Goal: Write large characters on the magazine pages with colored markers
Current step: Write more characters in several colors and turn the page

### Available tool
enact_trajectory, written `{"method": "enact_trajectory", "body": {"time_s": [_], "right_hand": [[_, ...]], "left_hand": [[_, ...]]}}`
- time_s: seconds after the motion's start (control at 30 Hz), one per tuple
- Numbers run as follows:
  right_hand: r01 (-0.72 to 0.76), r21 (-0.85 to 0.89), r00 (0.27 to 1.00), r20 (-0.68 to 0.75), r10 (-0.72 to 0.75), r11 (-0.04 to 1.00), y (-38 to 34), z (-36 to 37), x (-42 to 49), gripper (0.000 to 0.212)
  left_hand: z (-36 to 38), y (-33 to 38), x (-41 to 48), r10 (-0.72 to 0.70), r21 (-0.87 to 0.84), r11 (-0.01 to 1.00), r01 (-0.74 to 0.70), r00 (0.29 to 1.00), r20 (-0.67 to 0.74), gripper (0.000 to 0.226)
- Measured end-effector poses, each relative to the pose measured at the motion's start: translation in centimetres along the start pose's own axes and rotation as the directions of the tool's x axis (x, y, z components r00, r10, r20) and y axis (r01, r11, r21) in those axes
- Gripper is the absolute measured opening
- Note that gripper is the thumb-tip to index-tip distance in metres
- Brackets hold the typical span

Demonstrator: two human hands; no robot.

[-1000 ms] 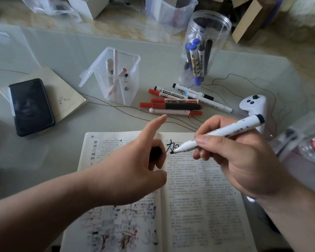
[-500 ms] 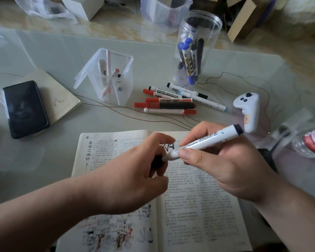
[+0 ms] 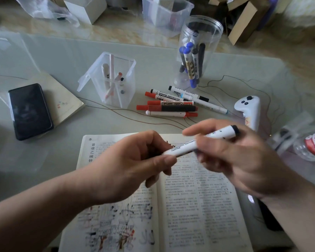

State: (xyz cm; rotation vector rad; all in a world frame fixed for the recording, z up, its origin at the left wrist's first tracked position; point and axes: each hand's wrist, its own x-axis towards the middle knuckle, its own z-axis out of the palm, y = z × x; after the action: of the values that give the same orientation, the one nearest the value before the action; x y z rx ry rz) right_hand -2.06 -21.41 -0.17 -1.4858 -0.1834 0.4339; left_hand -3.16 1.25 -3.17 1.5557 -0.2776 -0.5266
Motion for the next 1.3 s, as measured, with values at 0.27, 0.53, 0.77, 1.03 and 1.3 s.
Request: {"method": "enact_trajectory", "body": {"time_s": [0.27,0.53,0.77,1.03,1.3], "right_hand": [[0.096,-0.482,0.992,0.12,-0.043,0.871,-0.4,-0.2,-1.2,0.011],[0.281,-0.673,0.957,0.247,-0.149,0.684,0.8,0.9,-1.1,0.008],[0.234,-0.545,0.972,0.106,-0.211,0.805,1.7,2.7,-1.9,0.009],[-0.384,0.33,0.914,0.006,0.405,0.862,1.8,3.8,-0.8,0.015],[-0.203,0.146,0.954,-0.192,0.229,0.968,1.6,1.2,0.5,0.015]], "left_hand": [[0.6,0.7,0.7,-0.224,-0.367,0.922,0.127,0.946,-0.235,0.055],[0.9,-1.0,0.8,-0.053,0.344,0.924,0.17,0.944,-0.325,0.059],[0.9,-0.1,0.5,0.215,0.54,0.841,0.032,0.896,-0.388,0.047],[0.9,0.7,0.4,0.327,0.644,0.764,-0.038,0.883,-0.336,0.047],[-0.7,-1.4,0.8,0.21,0.802,0.596,-0.041,0.972,-0.106,0.044]]}}
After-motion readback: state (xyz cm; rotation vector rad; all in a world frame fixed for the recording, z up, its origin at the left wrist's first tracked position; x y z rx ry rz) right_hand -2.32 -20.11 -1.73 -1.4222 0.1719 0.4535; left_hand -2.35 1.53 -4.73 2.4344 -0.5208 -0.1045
